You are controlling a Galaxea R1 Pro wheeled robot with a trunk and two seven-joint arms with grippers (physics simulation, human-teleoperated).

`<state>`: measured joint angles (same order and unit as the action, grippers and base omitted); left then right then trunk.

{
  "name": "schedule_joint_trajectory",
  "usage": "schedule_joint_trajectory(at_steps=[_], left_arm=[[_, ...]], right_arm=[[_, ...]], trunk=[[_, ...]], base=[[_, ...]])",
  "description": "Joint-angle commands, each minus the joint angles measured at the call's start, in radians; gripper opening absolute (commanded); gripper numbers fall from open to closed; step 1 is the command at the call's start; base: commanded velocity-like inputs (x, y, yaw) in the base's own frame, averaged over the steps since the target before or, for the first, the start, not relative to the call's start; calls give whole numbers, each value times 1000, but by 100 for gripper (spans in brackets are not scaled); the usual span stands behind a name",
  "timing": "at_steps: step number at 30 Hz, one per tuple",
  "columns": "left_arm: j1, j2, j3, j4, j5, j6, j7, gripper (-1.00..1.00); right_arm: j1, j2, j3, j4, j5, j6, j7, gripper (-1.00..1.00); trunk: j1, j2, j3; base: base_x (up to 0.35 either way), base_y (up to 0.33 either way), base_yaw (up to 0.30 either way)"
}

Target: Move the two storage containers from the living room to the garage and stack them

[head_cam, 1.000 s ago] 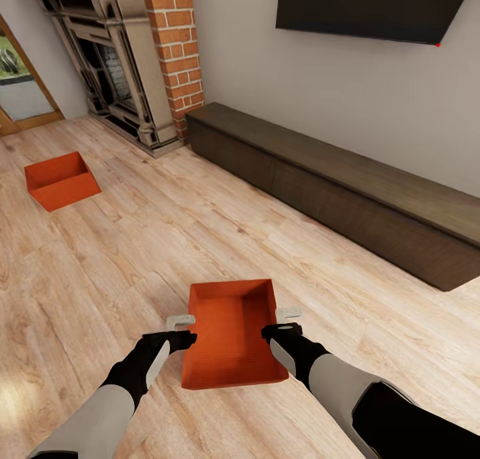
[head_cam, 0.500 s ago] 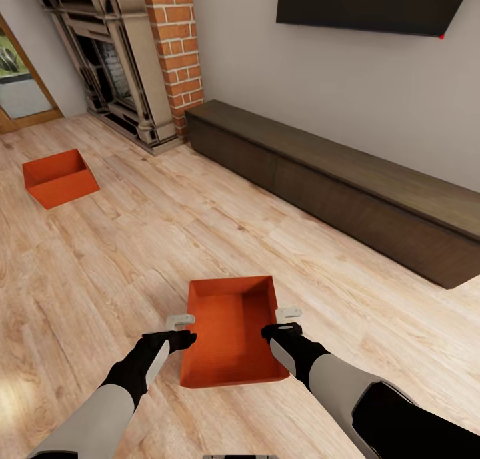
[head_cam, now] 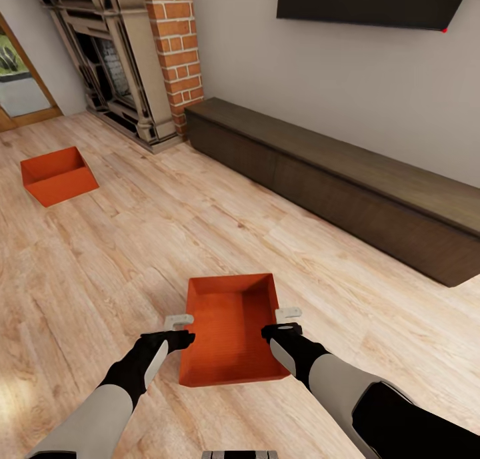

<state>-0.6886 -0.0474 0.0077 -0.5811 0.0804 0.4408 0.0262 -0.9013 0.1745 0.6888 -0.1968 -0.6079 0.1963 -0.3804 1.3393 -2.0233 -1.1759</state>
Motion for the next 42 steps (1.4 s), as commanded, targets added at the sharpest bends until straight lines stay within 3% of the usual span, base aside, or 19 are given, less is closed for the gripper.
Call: schedule_joint_trajectory(at_steps=[1, 10, 15, 32, 42], left_arm=[[0, 0, 0, -2, 8, 6, 3, 100], [0, 7, 3, -3, 7, 6, 11, 100], [0, 7, 3, -3, 8, 6, 23, 100], [0, 7, 1, -2, 8, 6, 27, 100], [0, 6, 2, 0, 8, 6, 27, 100]], right_arm=[[-1, 0, 6, -1, -3, 6, -6, 100], [-1, 0, 6, -1, -3, 5, -6, 100], [-1, 0, 6, -1, -3, 5, -6, 100], [-1, 0, 6, -1, -3, 5, -6, 100], [-1, -38, 6, -1, -3, 5, -5, 100]], trunk=[[4, -8, -4], [38, -71, -32], [38, -71, -32], [100, -183, -82], [100, -183, -82]], base=[[0, 0, 0], [0, 0, 0], [0, 0, 0], [0, 0, 0], [0, 0, 0]])
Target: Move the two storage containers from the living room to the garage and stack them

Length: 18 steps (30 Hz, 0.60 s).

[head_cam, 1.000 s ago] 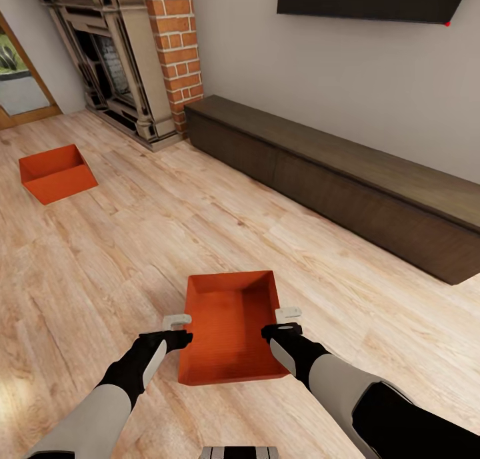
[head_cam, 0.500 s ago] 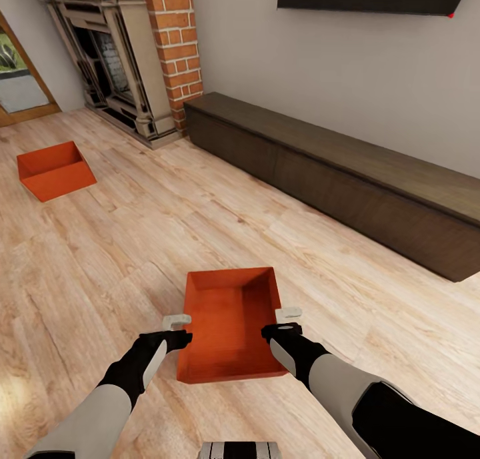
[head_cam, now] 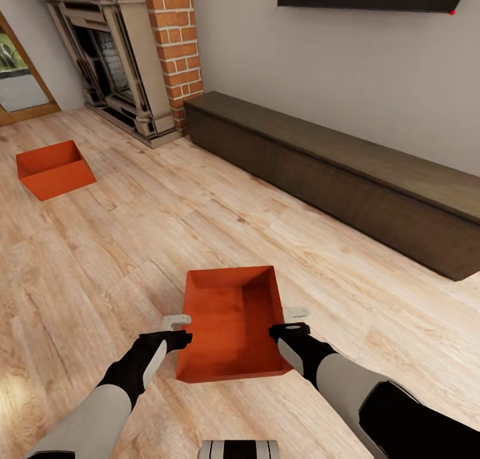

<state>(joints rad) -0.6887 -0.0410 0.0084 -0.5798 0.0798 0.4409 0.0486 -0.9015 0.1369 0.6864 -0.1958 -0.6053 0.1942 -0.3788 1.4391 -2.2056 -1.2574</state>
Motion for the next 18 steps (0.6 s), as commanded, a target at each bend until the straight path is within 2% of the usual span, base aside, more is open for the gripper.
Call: schedule_joint_trajectory(at_steps=[1, 13, 18], left_arm=[[0, 0, 1, -2, 9, 5, 5, 100], [0, 1, 1, -2, 9, 5, 7, 100], [0, 0, 0, 0, 9, 5, 7, 100]], right_arm=[[0, -1, 8, -2, -5, 7, -6, 100], [0, 2, 7, -2, -5, 3, -6, 100], [0, 3, 7, -2, -5, 2, -6, 100]], trunk=[[0, 0, -1], [0, 0, -1], [19, -35, -16]], base=[[0, 0, 0], [0, 0, 0], [0, 0, 0]])
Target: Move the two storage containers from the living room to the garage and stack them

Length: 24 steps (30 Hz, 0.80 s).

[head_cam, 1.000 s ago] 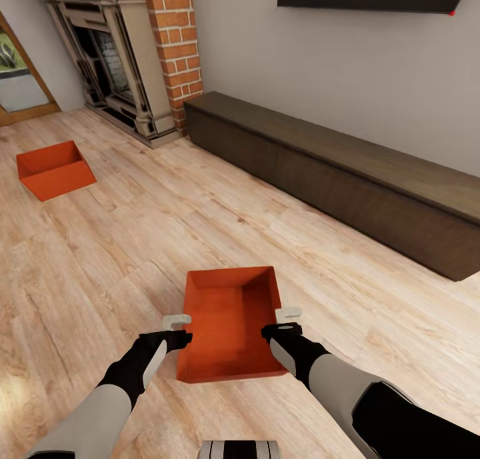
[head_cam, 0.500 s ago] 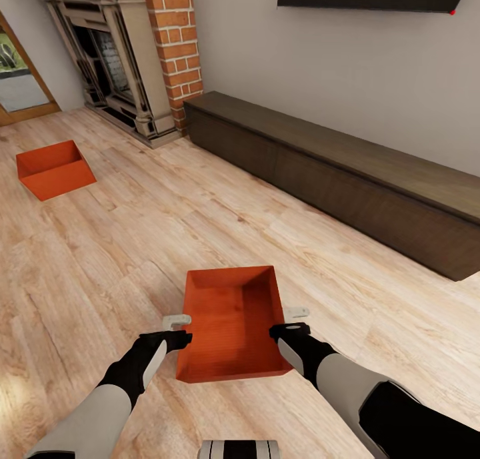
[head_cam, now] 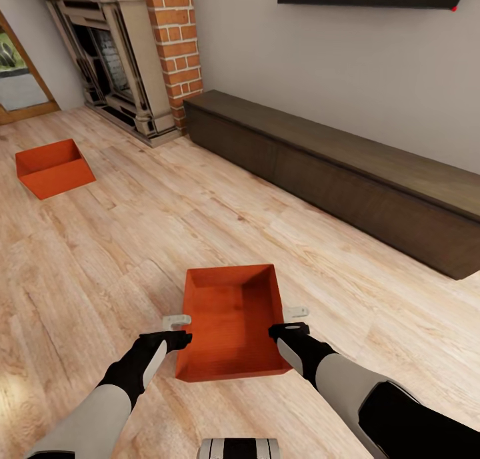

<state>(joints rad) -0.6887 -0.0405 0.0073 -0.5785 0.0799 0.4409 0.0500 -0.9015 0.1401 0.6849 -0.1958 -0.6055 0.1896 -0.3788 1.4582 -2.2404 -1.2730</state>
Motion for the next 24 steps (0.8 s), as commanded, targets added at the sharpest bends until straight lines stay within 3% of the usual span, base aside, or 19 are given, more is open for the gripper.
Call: schedule_joint_trajectory(at_steps=[1, 10, 16, 24], left_arm=[[0, -1, 1, -2, 9, 5, 5, 100], [0, -1, 1, -1, 9, 5, 5, 100], [0, -1, 2, -1, 9, 5, 5, 100], [0, -1, 2, -1, 9, 5, 5, 100]], right_arm=[[-1, -1, 9, -2, -5, 7, -6, 100], [-1, -1, 8, -2, -5, 7, -6, 100], [-1, -1, 8, -2, -5, 7, -6, 100], [-1, -1, 8, -2, -5, 7, -6, 100]], trunk=[[4, -8, -4], [38, -71, -32], [38, -71, -32], [69, -127, -57]], base=[[0, 0, 0], [0, 0, 0], [0, 0, 0], [0, 0, 0]])
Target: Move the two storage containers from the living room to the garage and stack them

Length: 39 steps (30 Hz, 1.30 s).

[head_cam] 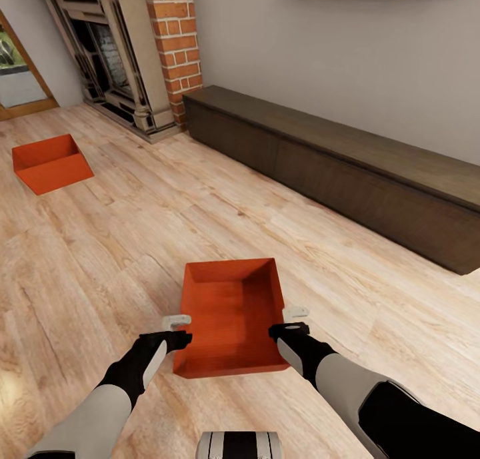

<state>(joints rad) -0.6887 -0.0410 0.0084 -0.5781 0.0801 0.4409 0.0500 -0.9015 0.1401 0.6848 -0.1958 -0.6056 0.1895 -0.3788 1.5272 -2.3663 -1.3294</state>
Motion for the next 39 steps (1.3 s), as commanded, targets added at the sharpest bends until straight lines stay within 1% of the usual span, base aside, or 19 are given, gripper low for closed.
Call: schedule_joint_trajectory(at_steps=[1, 11, 28, 34, 39], left_arm=[[0, 0, 1, -2, 9, 5, 5, 100], [0, 0, 1, -2, 9, 5, 5, 100], [0, 0, 2, -2, 9, 5, 5, 100], [0, 0, 2, -4, 9, 5, 7, 100], [0, 0, 1, -5, 9, 5, 7, 100]], right_arm=[[-1, 0, 9, -2, -5, 7, -6, 100], [-1, -1, 9, -2, -5, 7, -6, 100], [-1, -2, 9, -2, -5, 7, -6, 100], [-1, -2, 9, -2, -5, 7, -6, 100], [-1, -2, 9, -2, -5, 7, -6, 100]], trunk=[[4, -8, -4], [42, -78, -35], [42, -78, -35], [42, -78, -35], [42, -78, -35]], base=[[0, 0, 0], [0, 0, 0], [2, 0, 0], [223, 62, 0], [77, 15, 0]])
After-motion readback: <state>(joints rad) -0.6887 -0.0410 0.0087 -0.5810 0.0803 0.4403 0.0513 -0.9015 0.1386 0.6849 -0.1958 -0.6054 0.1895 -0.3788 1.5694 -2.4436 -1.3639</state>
